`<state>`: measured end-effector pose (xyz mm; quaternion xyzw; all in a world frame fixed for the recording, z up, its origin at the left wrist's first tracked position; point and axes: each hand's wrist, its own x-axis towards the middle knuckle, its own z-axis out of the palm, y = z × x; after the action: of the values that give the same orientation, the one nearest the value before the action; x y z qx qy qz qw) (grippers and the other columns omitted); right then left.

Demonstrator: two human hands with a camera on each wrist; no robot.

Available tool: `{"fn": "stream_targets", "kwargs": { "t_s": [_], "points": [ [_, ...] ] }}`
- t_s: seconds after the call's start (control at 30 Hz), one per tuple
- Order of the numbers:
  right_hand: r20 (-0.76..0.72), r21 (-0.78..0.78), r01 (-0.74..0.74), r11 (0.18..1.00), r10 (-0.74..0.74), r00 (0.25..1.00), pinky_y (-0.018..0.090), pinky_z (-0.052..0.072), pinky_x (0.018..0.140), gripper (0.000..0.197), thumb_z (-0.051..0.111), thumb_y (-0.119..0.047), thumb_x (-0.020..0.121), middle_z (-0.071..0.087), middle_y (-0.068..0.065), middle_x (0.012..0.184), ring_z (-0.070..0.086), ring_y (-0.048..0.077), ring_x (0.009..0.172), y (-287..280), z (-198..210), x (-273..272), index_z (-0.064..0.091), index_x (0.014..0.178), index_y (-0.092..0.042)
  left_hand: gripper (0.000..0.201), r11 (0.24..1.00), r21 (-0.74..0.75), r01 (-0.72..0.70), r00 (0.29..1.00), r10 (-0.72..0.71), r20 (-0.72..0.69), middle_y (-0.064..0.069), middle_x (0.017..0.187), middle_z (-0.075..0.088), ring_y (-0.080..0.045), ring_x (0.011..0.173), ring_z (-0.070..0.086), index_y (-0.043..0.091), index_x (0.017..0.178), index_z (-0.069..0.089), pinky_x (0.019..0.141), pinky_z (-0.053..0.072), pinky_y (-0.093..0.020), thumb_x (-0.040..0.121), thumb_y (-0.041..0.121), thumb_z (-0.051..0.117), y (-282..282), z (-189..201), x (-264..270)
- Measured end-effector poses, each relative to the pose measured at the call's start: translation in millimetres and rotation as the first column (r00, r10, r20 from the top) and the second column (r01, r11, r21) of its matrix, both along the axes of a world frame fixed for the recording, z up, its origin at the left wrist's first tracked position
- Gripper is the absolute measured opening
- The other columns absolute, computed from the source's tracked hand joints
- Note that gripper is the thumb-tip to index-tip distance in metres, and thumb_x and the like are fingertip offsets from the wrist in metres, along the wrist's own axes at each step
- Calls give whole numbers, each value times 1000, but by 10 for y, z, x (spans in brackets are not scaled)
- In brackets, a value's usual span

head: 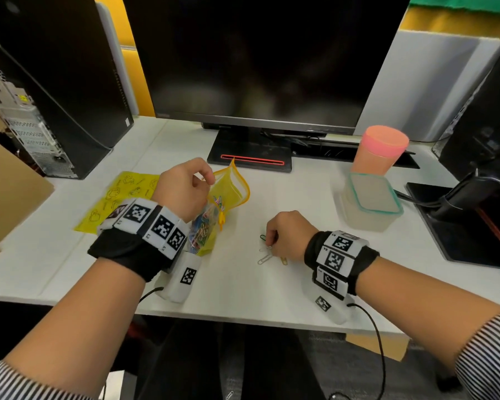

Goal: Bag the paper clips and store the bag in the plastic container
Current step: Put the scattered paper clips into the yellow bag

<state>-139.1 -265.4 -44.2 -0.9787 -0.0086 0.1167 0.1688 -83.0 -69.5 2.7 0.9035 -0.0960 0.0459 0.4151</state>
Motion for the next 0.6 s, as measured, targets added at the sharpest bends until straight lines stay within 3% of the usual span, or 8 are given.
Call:
{"fn": "stream_targets", "kwargs": {
  "t_s": [0.1,0.13,0.2,0.3,0.37,0.47,0.53,0.6],
  "points": [
    [33,-7,-3,1000,4,999,21,44,72,22,57,2,78,72,8,98,64,23,91,-13,-3,32,74,90,-6,30,992,127,4,1000,-7,22,-7,76,65,-27,67,60,23,85,70,56,44,-30,89,7,45,-48,15,-49],
    [44,-4,-2,1000,2,999,21,44,73,22,57,2,79,72,8,99,64,22,93,-31,-3,35,74,90,-6,26,988,155,0,999,-5,31,-6,81,65,-25,70,59,21,89,71,57,40,-27,88,10,48,-61,14,-58],
    [63,5,15,1000,-15,998,19,43,72,21,58,1,79,72,6,97,62,19,87,-87,31,43,75,90,-6,17,983,184,-1,999,-6,38,-3,87,64,-22,77,58,19,94,70,64,37,-24,83,15,58,-69,42,-67],
    [122,111,96,989,-109,986,21,48,71,17,64,1,76,70,3,83,58,13,71,-180,163,79,75,85,-8,23,980,197,29,1000,-29,-5,-1,88,61,-18,77,55,18,100,69,67,39,-25,79,12,64,-83,73,-68],
    [133,335,176,926,-231,964,27,56,65,11,70,2,73,66,2,69,61,14,58,-171,358,99,74,78,-8,28,985,160,61,997,-53,-57,-3,91,61,-23,76,62,17,105,67,69,49,-29,78,8,65,-89,92,-79],
    [135,668,124,734,-283,950,26,59,58,11,73,8,71,63,4,59,60,9,46,-26,727,157,69,71,-2,35,991,102,85,992,-75,-103,-8,97,64,-28,79,68,18,110,67,79,56,-37,77,7,65,-111,86,-88],
    [137,759,79,646,-278,951,25,60,58,8,72,10,72,62,6,61,61,10,47,122,876,239,69,76,3,40,989,106,101,990,-90,-108,-7,99,65,-27,79,68,20,114,66,81,57,-38,76,7,66,-136,83,-99],
    [151,739,65,671,-259,954,28,61,61,7,72,8,72,63,6,62,61,12,48,270,887,333,70,76,3,43,987,112,113,989,-100,-112,-7,98,66,-26,78,69,21,116,65,80,57,-39,75,9,67,-157,97,-119]
  ]
}}
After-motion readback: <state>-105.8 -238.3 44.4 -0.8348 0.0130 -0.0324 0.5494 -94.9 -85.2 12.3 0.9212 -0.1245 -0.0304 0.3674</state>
